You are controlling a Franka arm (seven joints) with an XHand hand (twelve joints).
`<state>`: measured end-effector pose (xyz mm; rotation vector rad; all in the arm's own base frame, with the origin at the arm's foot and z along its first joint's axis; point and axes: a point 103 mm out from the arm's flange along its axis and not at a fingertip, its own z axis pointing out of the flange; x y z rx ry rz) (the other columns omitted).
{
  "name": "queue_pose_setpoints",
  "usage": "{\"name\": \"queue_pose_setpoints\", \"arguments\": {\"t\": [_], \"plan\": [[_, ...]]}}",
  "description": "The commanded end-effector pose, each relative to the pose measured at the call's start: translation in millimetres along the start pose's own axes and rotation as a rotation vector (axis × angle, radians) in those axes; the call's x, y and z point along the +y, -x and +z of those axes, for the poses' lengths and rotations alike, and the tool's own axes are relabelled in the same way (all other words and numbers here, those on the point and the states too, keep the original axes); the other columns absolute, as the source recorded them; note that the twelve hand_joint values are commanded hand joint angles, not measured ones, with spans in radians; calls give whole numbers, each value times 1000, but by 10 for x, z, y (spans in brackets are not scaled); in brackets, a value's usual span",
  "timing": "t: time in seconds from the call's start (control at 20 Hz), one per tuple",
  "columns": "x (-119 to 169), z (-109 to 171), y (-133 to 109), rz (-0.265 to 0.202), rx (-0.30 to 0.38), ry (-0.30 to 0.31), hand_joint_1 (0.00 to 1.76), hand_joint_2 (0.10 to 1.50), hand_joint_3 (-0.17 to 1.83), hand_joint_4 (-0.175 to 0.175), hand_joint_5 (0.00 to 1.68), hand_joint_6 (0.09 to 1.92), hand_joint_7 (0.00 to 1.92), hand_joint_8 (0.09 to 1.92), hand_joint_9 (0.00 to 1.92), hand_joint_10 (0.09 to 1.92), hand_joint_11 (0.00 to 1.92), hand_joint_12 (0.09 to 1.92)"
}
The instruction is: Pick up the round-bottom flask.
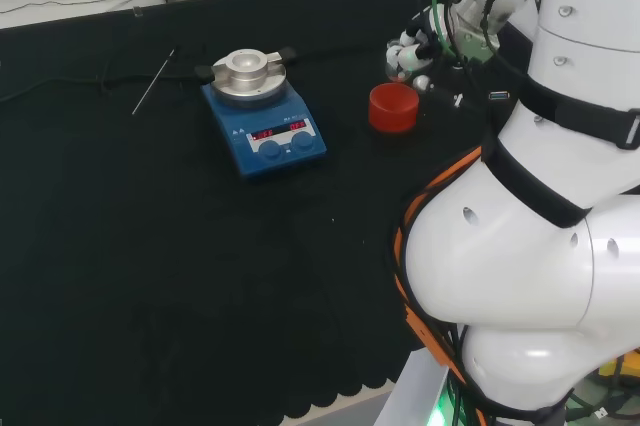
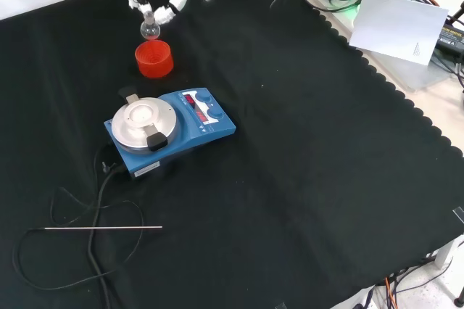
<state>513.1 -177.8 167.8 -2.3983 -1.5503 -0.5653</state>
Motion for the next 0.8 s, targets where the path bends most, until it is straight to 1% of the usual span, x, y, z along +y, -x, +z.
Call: {"name": "queue_pose_setpoints", "arguments": {"t": [0.05, 0.35, 0.8], "plan": [[-146, -151, -202, -18, 5, -7, 1090, 687, 720, 175, 1143, 927, 710, 602, 869, 534, 491, 1279], [-197, -162, -330, -32, 6, -8, 1091, 683, 724, 175, 1146, 925, 714, 601, 871, 532, 501, 1278], [-198, -153, -377, -37, -8, -11, 1092, 680, 728, 175, 1147, 923, 716, 599, 873, 531, 511, 1276]]}}
